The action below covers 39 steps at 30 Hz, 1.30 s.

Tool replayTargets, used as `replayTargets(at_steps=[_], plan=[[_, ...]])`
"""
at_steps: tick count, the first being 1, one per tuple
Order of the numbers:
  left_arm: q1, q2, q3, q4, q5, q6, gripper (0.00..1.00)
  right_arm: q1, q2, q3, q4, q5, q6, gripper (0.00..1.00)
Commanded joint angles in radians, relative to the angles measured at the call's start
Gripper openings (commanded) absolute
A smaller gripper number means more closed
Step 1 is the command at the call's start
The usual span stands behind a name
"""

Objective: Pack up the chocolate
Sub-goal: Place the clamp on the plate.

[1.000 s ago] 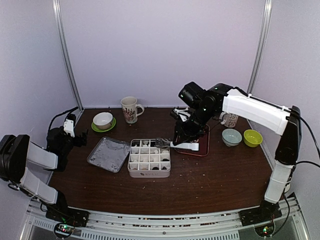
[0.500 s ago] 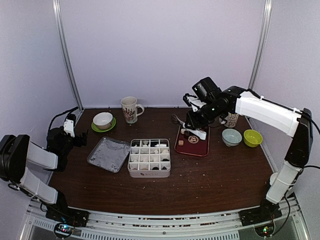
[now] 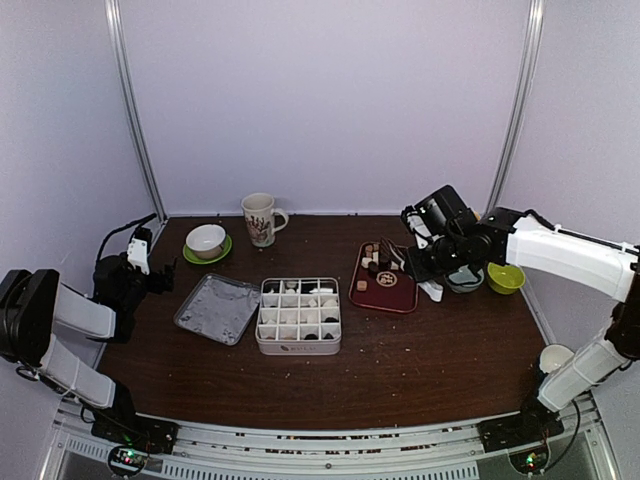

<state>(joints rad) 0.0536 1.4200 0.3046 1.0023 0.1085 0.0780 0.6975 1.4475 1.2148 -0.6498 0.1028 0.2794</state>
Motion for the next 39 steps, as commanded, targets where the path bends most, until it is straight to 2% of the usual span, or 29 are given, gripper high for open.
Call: replayTargets(at_steps=[1,13,15,18,23,32,35,39], plan=[[0.007,0.0,-0.005,0.061,0.006,0.011,0.98,-0.015,0.017,-0.02,0.087,0.064,-0.013,0.26],[0.008,0.0,-0.004,0.059,0.007,0.011,0.98,-0.046,0.142,-0.121,0.178,0.091,-0.016,0.27],[0.007,0.002,0.007,0.037,-0.025,0.002,0.98,-0.056,0.161,-0.124,0.184,0.077,-0.014,0.29],[0.007,0.003,0.036,-0.019,-0.159,-0.051,0.98,-0.07,0.199,-0.113,0.187,0.04,-0.008,0.3],[0.005,-0.026,0.019,-0.002,-0.168,-0.056,0.98,-0.078,0.251,-0.076,0.187,0.0,-0.008,0.3],[0.005,-0.173,0.056,-0.215,-0.098,-0.035,0.98,-0.079,0.3,-0.051,0.2,-0.018,0.0,0.33],[0.004,-0.226,0.103,-0.356,-0.124,-0.09,0.98,-0.079,0.312,-0.039,0.205,-0.026,0.001,0.34],[0.004,-0.249,0.206,-0.623,-0.213,-0.157,0.98,-0.081,0.328,-0.032,0.213,-0.015,0.006,0.37]])
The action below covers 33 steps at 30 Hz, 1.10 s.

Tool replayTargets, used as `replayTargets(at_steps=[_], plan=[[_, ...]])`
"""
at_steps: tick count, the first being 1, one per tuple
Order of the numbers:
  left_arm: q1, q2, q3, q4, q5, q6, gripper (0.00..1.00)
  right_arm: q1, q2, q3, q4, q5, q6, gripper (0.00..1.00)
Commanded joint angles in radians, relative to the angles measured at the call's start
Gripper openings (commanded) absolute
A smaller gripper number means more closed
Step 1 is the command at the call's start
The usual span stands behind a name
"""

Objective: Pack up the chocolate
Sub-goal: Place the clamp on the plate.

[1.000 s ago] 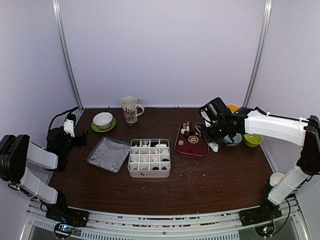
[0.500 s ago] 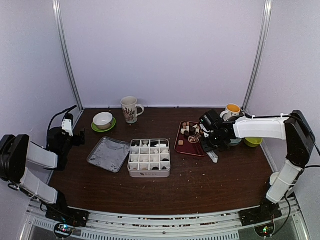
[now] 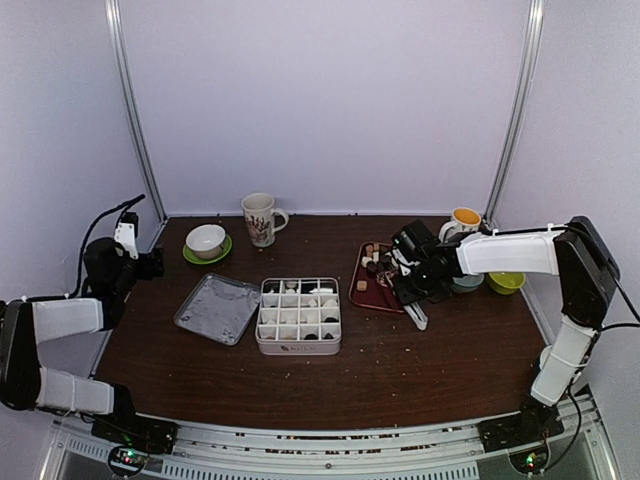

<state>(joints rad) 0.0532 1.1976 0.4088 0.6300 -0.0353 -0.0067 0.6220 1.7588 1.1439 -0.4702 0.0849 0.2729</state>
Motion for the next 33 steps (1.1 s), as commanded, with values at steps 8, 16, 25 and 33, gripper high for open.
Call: replayTargets(at_steps=[8,16,25,33], plan=[[0.005,-0.031,0.194,-0.502,-0.046,-0.239,0.98,-0.007,0.04,0.059,0.038,-0.014,0.003,0.43],[0.005,0.055,0.276,-0.693,0.034,-0.318,0.95,-0.009,0.008,0.052,0.071,-0.032,-0.003,0.67],[-0.011,0.18,0.329,-0.838,0.172,-0.309,0.8,-0.01,-0.029,0.054,0.087,-0.039,-0.023,0.72],[-0.109,0.348,0.456,-1.005,0.141,-0.244,0.65,-0.01,-0.112,0.026,0.152,-0.061,-0.062,0.71]])
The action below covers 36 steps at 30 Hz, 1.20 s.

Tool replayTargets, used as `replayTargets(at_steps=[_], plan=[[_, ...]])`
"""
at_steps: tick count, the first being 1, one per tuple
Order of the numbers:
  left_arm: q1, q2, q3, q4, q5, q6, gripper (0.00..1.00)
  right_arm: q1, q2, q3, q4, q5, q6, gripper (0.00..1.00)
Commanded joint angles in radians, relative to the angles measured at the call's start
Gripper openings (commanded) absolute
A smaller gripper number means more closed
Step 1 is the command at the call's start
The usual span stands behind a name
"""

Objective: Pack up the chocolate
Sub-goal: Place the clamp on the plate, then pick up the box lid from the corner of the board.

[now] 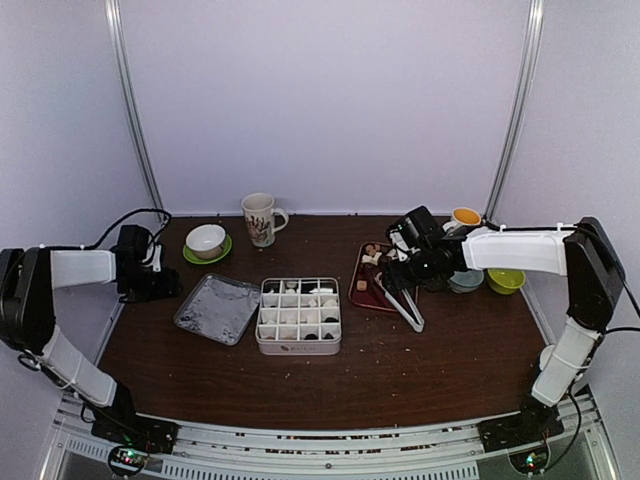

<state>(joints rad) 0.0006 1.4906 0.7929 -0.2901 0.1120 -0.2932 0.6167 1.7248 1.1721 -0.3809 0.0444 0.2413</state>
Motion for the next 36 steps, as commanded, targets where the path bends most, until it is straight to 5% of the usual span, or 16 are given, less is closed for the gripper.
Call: replayTargets(at_steps=[1,7,18,23,27,36], plan=[[-0.076,0.073,0.092,-0.103,-0.031,0.047,0.64,-0.005,-0.093,-0.01,0.073,-0.03,-0.037,0.71],[-0.097,0.179,0.156,-0.165,-0.074,0.05,0.47,-0.005,-0.175,-0.072,0.147,-0.084,-0.046,0.69],[-0.106,0.283,0.284,-0.34,-0.072,0.059,0.36,-0.003,-0.26,-0.14,0.214,-0.128,-0.055,0.69],[-0.106,0.332,0.337,-0.428,-0.082,0.061,0.22,-0.003,-0.286,-0.151,0.217,-0.131,-0.063,0.69],[-0.105,0.342,0.354,-0.44,-0.081,0.062,0.0,-0.003,-0.302,-0.152,0.213,-0.134,-0.068,0.69],[-0.141,0.205,0.321,-0.426,-0.144,0.05,0.0,-0.003,-0.356,-0.17,0.227,-0.184,-0.067,0.69]])
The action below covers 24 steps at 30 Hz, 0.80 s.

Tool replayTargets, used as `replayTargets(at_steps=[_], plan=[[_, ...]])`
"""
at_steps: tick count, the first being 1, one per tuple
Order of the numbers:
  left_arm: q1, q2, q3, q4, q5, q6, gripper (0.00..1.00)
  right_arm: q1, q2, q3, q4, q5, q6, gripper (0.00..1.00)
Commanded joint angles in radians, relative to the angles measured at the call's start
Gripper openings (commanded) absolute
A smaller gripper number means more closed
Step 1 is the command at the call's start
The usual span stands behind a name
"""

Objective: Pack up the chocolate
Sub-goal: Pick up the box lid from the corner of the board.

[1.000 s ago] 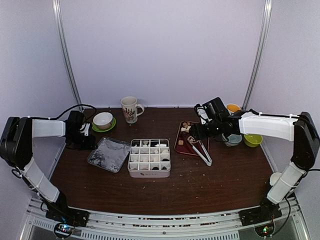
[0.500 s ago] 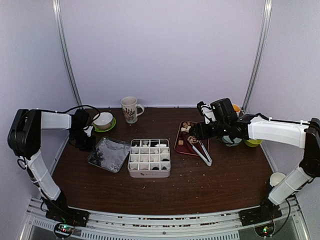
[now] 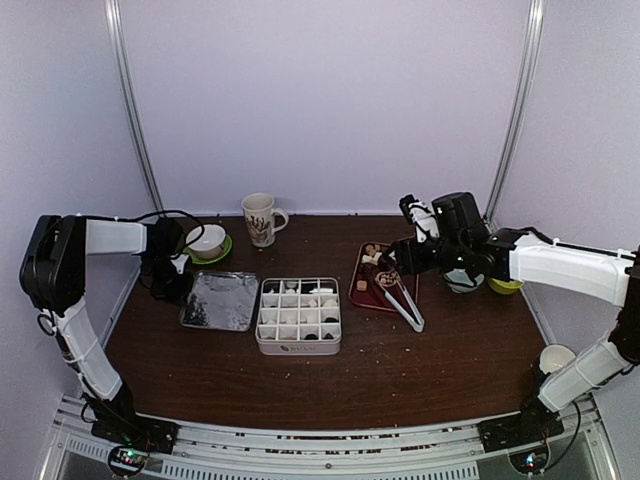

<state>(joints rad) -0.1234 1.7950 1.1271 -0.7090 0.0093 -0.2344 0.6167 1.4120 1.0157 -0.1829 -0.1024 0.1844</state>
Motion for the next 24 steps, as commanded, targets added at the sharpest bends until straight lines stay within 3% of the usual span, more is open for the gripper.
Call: replayTargets(at_steps=[1,9,13,18,20,24], plan=[[-0.019,-0.123,-0.021,-0.003,-0.048,-0.015,0.0,-0.002,-0.049,-0.014,0.031,-0.05,-0.013,0.69],[-0.049,-0.342,-0.087,0.061,-0.06,-0.031,0.0,0.036,-0.11,-0.007,0.057,-0.156,-0.054,0.71],[-0.06,-0.458,-0.11,0.084,-0.046,-0.025,0.0,0.09,-0.135,0.021,0.048,-0.139,-0.091,0.76],[-0.06,-0.605,-0.113,0.085,-0.029,-0.015,0.0,0.141,-0.153,0.078,0.044,-0.092,-0.1,0.87],[-0.06,-0.654,-0.116,0.089,-0.022,-0.02,0.0,0.143,-0.165,0.094,0.061,-0.086,-0.076,0.98],[-0.061,-0.714,-0.111,0.097,0.047,-0.034,0.0,0.143,-0.206,0.079,0.161,-0.066,-0.071,1.0]])
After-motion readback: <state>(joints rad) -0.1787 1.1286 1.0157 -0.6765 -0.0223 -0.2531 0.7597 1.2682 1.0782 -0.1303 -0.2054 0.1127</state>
